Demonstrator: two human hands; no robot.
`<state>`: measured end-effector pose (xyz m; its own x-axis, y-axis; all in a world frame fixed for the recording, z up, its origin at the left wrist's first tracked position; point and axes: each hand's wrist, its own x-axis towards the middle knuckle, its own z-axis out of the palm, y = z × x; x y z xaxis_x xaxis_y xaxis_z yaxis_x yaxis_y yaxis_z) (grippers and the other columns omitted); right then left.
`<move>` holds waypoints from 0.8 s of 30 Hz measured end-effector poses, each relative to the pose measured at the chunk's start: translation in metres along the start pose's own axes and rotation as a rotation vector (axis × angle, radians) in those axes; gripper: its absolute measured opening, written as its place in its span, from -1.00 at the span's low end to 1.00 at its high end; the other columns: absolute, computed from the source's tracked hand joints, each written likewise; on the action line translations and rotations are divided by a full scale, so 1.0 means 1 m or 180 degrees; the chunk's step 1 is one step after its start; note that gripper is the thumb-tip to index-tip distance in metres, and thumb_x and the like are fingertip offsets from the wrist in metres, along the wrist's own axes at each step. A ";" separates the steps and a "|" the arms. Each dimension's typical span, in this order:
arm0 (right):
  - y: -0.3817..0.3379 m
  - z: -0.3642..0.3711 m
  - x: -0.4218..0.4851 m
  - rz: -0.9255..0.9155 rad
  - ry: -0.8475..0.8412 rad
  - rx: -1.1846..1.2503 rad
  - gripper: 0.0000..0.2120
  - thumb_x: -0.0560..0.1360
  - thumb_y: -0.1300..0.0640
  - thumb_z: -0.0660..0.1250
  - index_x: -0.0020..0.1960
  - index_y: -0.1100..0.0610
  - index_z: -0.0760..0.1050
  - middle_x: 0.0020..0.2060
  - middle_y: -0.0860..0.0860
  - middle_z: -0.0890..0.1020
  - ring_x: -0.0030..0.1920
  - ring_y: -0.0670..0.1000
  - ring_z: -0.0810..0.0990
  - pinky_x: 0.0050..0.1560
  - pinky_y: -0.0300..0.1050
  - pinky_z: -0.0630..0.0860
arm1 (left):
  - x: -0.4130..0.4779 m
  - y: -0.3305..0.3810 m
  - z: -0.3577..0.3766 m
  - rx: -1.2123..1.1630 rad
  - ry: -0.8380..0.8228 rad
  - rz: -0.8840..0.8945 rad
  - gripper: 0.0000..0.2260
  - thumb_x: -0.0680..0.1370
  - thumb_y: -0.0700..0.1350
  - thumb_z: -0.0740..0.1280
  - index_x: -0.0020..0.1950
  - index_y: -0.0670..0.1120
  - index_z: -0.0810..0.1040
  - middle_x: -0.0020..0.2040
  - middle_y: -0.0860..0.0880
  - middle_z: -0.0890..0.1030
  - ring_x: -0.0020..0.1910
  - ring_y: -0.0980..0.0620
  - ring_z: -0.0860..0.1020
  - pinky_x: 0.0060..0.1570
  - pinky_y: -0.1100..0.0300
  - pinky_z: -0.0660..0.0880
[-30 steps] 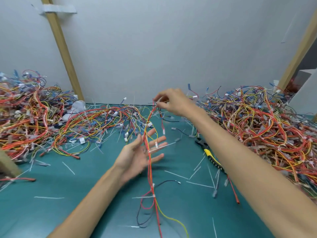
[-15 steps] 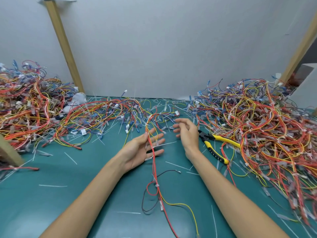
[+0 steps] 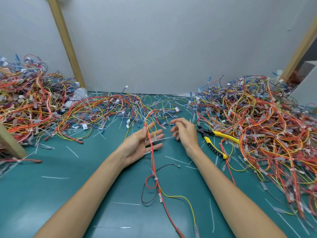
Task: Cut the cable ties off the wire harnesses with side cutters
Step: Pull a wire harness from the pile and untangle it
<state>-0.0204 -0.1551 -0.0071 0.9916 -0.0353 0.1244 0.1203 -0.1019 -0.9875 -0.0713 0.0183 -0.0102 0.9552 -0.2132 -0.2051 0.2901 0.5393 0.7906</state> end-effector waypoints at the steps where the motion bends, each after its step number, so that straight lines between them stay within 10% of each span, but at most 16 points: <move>1: -0.001 0.000 0.000 -0.0021 -0.0048 0.0002 -0.75 0.59 0.25 0.18 -0.13 0.09 0.59 -0.40 0.02 0.59 -0.45 -0.06 0.46 -0.48 -0.26 0.36 | 0.000 0.000 0.000 0.0003 0.0004 0.0003 -0.73 0.69 -0.04 0.04 0.27 0.02 0.48 0.18 -0.13 0.64 0.17 -0.06 0.61 -0.02 0.02 0.60; 8: -0.007 -0.002 -0.002 0.0174 -0.0665 0.0010 -0.57 0.66 -0.01 0.10 -0.15 0.17 0.65 -0.35 0.06 0.64 -0.46 -0.01 0.53 -0.45 -0.25 0.35 | -0.002 0.001 0.003 0.0095 -0.0059 0.0091 -0.72 0.69 -0.03 0.05 0.33 0.06 0.44 0.21 -0.12 0.62 0.14 -0.06 0.62 -0.04 0.07 0.63; 16: -0.019 -0.018 -0.007 0.1091 -0.2685 0.0178 -0.73 0.58 0.00 0.31 0.15 0.16 0.60 0.10 0.06 0.68 -0.04 0.24 0.70 -0.21 -0.15 0.63 | -0.006 -0.009 0.012 0.0655 0.0072 0.0830 -0.73 0.65 -0.06 0.13 0.33 0.09 0.44 0.24 -0.02 0.54 0.05 0.01 0.66 -0.12 0.20 0.61; 24: -0.028 -0.004 -0.019 0.0482 -0.2518 -0.0102 -0.88 0.51 0.19 0.43 0.01 0.21 0.58 -0.18 0.02 0.64 -0.28 0.05 0.65 -0.26 -0.12 0.60 | -0.006 -0.016 0.019 0.1387 0.0573 0.1458 -0.64 0.64 -0.04 0.16 0.38 -0.16 0.45 -0.19 0.03 0.51 -0.19 0.13 0.55 -0.17 0.29 0.57</move>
<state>-0.0432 -0.1554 0.0190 0.7384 0.6622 -0.1278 -0.0077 -0.1812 -0.9834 -0.0829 -0.0044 -0.0104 0.9823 0.1197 0.1443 -0.1621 0.1557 0.9744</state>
